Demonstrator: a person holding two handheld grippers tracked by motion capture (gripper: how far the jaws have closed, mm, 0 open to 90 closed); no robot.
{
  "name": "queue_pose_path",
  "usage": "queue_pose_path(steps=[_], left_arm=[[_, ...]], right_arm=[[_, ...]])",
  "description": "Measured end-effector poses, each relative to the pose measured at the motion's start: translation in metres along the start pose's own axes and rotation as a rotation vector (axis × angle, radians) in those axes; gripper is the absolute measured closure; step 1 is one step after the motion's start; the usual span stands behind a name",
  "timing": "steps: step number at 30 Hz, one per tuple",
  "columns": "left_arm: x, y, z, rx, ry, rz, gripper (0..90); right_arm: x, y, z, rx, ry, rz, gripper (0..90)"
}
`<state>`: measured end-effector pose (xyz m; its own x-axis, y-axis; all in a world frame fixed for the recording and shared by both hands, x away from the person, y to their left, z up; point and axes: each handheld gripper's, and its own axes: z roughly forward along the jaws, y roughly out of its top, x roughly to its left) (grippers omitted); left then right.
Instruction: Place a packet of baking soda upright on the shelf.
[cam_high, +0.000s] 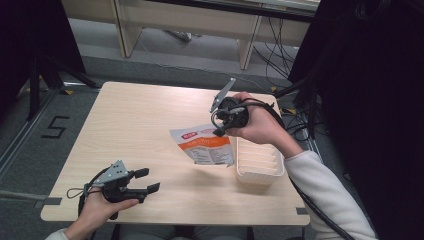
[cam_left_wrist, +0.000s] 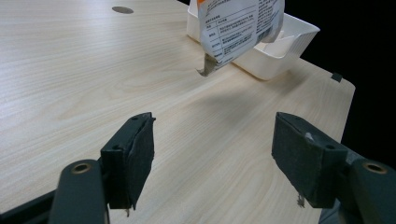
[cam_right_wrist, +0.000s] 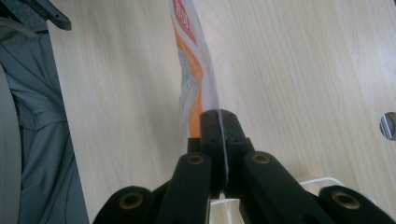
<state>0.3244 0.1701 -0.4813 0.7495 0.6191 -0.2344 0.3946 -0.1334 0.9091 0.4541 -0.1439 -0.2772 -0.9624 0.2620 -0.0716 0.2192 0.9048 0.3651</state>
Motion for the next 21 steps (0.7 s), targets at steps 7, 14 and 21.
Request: queue_pose_path(steps=[7,14,21], left_arm=[[-0.002,-0.001,0.0,-0.008,-0.001,-0.023,29.5],[-0.002,-0.001,0.0,0.001,0.007,-0.023,29.5],[-0.002,-0.001,0.0,0.002,0.007,-0.022,29.6]], right_arm=[[-0.006,-0.002,-0.01,0.003,-0.002,0.0,90.0],[-0.012,-0.007,-0.016,0.013,-0.005,-0.012,90.0],[-0.018,-0.009,-0.021,0.018,-0.015,-0.03,90.0]])
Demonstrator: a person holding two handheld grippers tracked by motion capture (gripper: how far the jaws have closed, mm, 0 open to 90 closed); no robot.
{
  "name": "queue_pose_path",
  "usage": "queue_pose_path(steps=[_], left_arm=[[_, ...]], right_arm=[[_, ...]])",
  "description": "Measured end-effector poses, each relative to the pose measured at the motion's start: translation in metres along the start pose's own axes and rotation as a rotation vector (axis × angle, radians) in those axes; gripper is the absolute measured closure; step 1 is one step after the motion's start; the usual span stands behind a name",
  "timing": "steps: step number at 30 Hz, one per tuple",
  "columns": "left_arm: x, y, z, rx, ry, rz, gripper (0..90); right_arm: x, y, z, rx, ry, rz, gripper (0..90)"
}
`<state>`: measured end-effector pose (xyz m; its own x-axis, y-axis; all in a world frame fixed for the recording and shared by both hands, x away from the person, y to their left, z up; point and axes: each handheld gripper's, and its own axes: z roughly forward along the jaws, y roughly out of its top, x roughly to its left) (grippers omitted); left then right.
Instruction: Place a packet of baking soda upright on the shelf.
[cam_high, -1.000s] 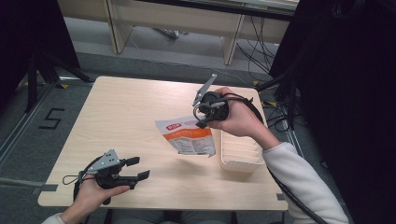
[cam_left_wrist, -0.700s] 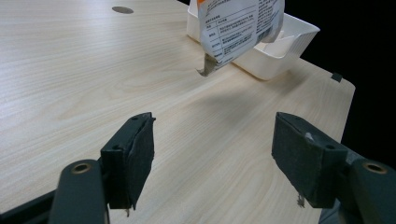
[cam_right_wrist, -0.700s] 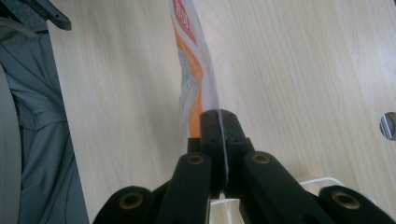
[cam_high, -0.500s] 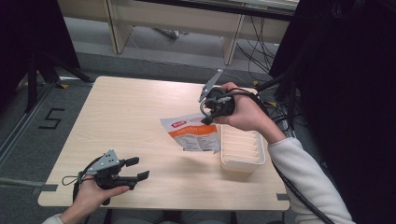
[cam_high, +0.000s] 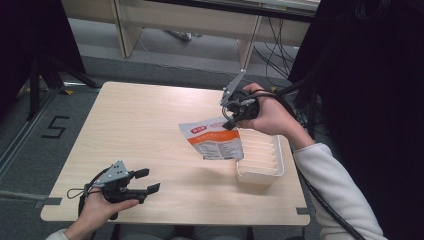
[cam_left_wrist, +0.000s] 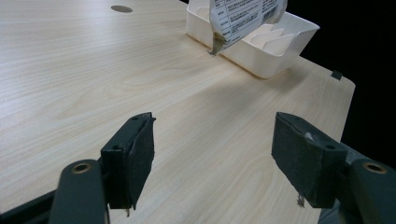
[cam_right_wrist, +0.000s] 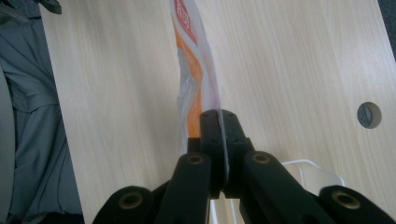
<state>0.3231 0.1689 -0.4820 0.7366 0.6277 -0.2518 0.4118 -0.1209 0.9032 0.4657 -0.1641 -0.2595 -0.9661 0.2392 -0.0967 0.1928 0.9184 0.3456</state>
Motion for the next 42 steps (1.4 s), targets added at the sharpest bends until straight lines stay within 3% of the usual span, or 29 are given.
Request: queue_pose_path(steps=[4,8,9,12,13,15,17,20,35,37,38,42], left_arm=[[0.0,0.0,0.0,0.004,0.002,0.001,29.7],[0.001,-0.001,0.001,0.015,-0.002,0.003,29.7],[0.001,-0.001,0.001,0.014,-0.002,0.003,29.8],[0.001,-0.001,0.001,0.012,0.002,0.004,29.7],[0.001,-0.001,0.001,0.011,0.001,0.001,29.8],[0.002,-0.001,0.001,0.013,-0.001,0.004,29.8],[0.002,-0.001,0.001,0.015,-0.001,0.003,29.9],[0.002,-0.001,0.001,0.014,0.001,0.004,29.9],[0.002,-0.001,0.001,0.016,0.003,0.011,29.9],[0.002,-0.001,0.001,0.016,0.002,0.016,29.9],[0.002,-0.001,0.001,0.016,0.001,0.017,29.9],[0.002,-0.001,0.001,0.017,0.007,0.005,29.8]], right_arm=[[0.0,-0.002,-0.003,0.008,-0.008,0.02,90.0],[-0.002,-0.004,-0.005,0.007,-0.029,-0.031,90.0],[-0.002,-0.005,-0.005,0.01,-0.035,-0.02,90.0],[-0.005,-0.007,-0.005,0.012,-0.026,-0.03,90.0],[-0.005,-0.008,-0.005,0.016,-0.025,-0.009,90.0],[-0.008,-0.009,-0.006,0.015,-0.012,-0.026,90.0],[-0.008,-0.01,-0.007,0.023,-0.015,-0.004,90.0],[-0.012,-0.011,-0.009,0.024,-0.017,-0.027,90.0],[-0.016,-0.03,-0.021,0.051,-0.021,-0.004,90.0],[-0.019,-0.032,-0.022,0.057,-0.027,-0.037,90.0],[-0.018,-0.033,-0.022,0.061,-0.024,-0.01,90.0],[-0.019,-0.035,-0.025,0.059,-0.022,-0.012,90.0]])
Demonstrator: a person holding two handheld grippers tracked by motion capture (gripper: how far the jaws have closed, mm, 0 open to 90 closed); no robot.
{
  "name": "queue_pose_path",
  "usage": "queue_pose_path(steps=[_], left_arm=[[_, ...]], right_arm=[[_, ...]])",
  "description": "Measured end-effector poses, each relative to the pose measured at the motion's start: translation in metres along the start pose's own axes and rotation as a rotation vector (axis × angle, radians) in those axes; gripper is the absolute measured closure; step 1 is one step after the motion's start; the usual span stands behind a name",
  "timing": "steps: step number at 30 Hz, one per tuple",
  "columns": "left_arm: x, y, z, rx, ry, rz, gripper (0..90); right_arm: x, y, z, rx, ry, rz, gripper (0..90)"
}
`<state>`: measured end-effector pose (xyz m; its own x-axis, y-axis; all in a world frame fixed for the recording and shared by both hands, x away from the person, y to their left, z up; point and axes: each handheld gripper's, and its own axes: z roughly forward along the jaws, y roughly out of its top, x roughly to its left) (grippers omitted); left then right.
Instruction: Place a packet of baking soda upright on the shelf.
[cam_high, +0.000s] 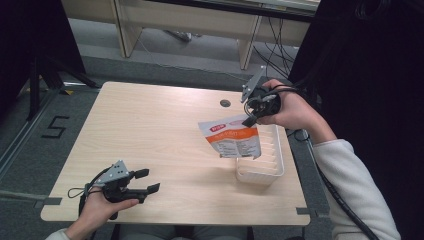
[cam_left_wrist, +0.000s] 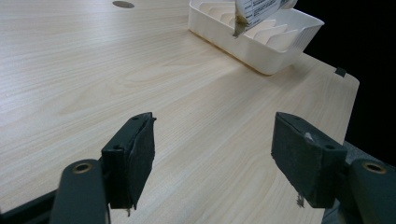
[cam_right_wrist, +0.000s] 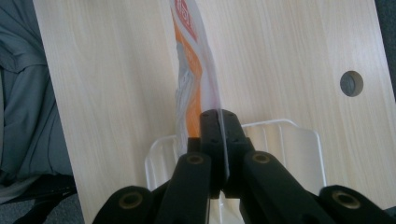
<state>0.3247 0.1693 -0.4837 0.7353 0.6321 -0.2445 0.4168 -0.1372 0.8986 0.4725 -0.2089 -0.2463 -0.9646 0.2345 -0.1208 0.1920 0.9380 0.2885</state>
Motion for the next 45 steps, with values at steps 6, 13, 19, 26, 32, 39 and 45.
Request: queue_pose_path(steps=[6,13,19,26,32,39,45], left_arm=[[0.0,0.0,-0.001,-0.008,0.006,-0.005,29.6],[0.0,0.0,0.0,-0.004,0.004,-0.006,29.6],[0.001,0.0,0.0,-0.008,0.004,-0.013,29.6],[0.001,0.0,0.0,-0.006,0.004,-0.011,29.5],[0.001,0.0,0.0,-0.007,0.004,-0.012,29.5],[0.001,0.0,0.001,-0.014,0.001,-0.016,29.6],[0.001,0.0,0.001,-0.014,0.0,-0.017,29.6]], right_arm=[[-0.003,-0.005,-0.008,-0.003,-0.002,0.007,90.0],[-0.003,-0.011,-0.017,-0.001,-0.016,0.022,90.0],[-0.006,-0.017,-0.023,0.004,-0.013,0.025,90.0],[-0.008,-0.025,-0.031,0.019,-0.024,0.042,90.0],[-0.011,-0.031,-0.034,0.029,-0.025,0.03,90.0],[-0.012,-0.035,-0.034,0.04,-0.018,0.033,90.0],[-0.012,-0.038,-0.035,0.053,-0.052,0.046,90.0]])
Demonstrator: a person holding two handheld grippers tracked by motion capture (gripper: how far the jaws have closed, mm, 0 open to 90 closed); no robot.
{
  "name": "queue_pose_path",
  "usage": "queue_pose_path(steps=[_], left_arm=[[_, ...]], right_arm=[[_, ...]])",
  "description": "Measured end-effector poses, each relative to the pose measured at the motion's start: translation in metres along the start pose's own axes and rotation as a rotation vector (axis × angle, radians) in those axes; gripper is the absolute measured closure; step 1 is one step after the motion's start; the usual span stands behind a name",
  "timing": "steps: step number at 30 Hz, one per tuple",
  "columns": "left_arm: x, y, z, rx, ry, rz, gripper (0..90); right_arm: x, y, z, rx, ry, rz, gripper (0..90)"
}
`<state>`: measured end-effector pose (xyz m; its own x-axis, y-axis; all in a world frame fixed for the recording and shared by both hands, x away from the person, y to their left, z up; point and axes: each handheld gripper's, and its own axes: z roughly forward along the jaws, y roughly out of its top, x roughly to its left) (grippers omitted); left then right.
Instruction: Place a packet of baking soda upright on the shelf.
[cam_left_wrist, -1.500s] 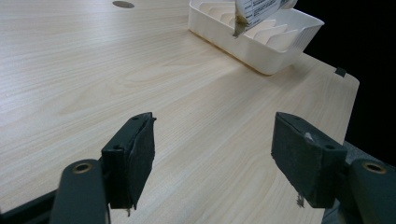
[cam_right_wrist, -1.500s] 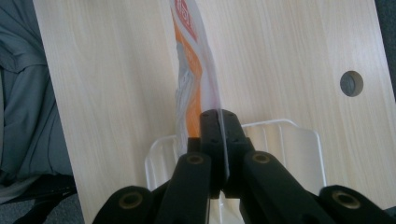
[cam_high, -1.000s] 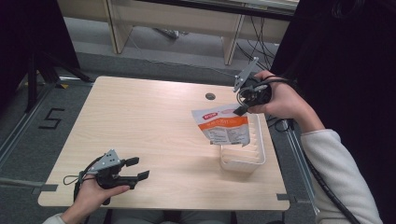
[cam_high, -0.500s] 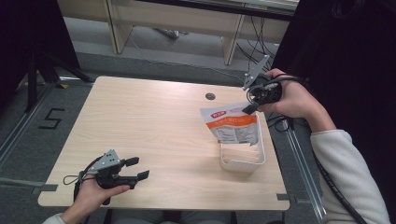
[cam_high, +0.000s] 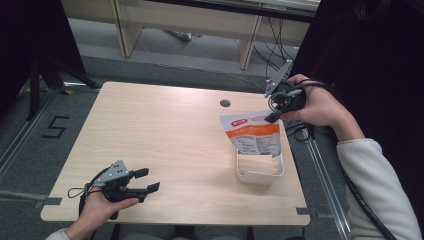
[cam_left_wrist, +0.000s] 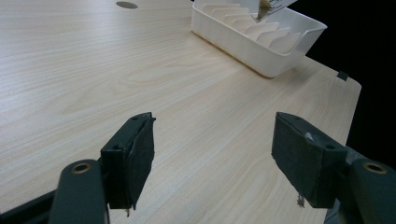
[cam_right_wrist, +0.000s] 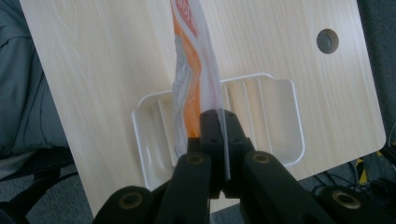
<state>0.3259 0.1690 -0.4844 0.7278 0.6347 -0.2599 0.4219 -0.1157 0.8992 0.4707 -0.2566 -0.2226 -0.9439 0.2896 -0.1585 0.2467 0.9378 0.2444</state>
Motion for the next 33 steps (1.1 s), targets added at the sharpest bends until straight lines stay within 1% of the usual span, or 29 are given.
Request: queue_pose_path(steps=[1,3,4,5,7,8,9,11,12,13,14,16,17,19,20,22,23,24,25,29,30,32,33], left_arm=[[0.0,0.0,0.0,0.001,-0.001,0.001,29.6],[0.0,0.0,-0.001,0.005,0.007,0.003,29.6],[0.0,0.0,-0.001,0.005,0.006,0.003,29.6],[0.0,0.0,-0.001,0.005,0.007,0.004,29.5],[0.0,0.0,-0.001,0.005,0.008,0.003,29.6],[0.0,0.0,-0.001,0.005,0.01,-0.001,29.6],[0.0,0.0,-0.001,0.006,0.006,0.006,29.6],[0.0,0.001,-0.001,0.004,0.007,0.005,29.6],[-0.001,0.001,-0.001,0.003,0.006,0.006,29.6],[0.0,0.001,-0.001,0.004,0.006,0.005,29.6],[-0.001,0.0,-0.001,0.001,0.007,-0.001,29.6],[0.0,0.0,-0.001,0.005,0.008,0.003,29.6],[-0.001,0.0,-0.001,-0.002,0.006,-0.003,29.6],[0.0,0.001,-0.002,0.002,0.005,0.006,29.6],[0.0,0.001,-0.002,0.002,0.005,0.006,29.6],[0.0,0.001,-0.002,0.005,0.006,0.005,29.6],[0.0,0.001,-0.002,0.004,0.006,0.006,29.6],[0.0,0.001,-0.002,0.004,0.006,0.006,29.6],[0.0,0.001,-0.002,0.005,0.005,0.007,29.6],[0.0,0.001,-0.002,0.004,0.007,0.005,29.6],[-0.001,0.001,-0.001,-0.003,0.006,-0.003,29.6],[-0.001,0.001,-0.001,-0.003,0.005,-0.002,29.6],[0.0,0.001,-0.002,0.004,0.005,0.006,29.6]], right_arm=[[-0.001,-0.001,0.0,0.0,0.004,-0.007,90.0],[-0.002,-0.002,0.001,0.006,0.006,-0.001,90.0],[-0.003,-0.002,0.001,0.007,0.008,-0.007,90.0],[-0.003,-0.002,0.002,0.024,0.0,-0.007,90.0],[-0.004,-0.003,0.005,0.028,0.007,-0.01,90.0],[-0.004,-0.003,0.008,0.031,0.014,-0.022,90.0],[-0.004,-0.004,0.01,0.033,0.014,-0.02,90.0],[-0.005,-0.006,0.015,0.042,0.015,-0.02,90.0],[-0.005,-0.007,0.017,0.041,0.022,-0.009,90.0],[-0.007,-0.007,0.019,0.04,0.018,-0.02,90.0],[-0.007,-0.007,0.02,0.05,0.007,-0.011,90.0],[-0.006,-0.008,0.022,0.049,0.013,-0.01,90.0],[-0.007,-0.008,0.023,0.054,0.01,-0.017,90.0],[-0.007,-0.009,0.025,0.067,-0.002,-0.01,90.0],[-0.008,-0.009,0.027,0.069,-0.003,-0.017,90.0],[-0.009,-0.01,0.03,0.077,-0.001,-0.026,90.0],[-0.008,-0.01,0.031,0.084,-0.005,-0.011,90.0],[-0.009,-0.01,0.032,0.088,-0.007,-0.022,90.0],[-0.009,-0.01,0.033,0.095,-0.006,-0.022,90.0],[-0.01,-0.01,0.035,0.097,-0.006,-0.024,90.0],[-0.01,-0.01,0.036,0.1,-0.005,-0.021,90.0],[-0.009,-0.01,0.037,0.104,-0.009,-0.017,90.0],[-0.009,-0.01,0.037,0.104,-0.005,-0.014,90.0]])
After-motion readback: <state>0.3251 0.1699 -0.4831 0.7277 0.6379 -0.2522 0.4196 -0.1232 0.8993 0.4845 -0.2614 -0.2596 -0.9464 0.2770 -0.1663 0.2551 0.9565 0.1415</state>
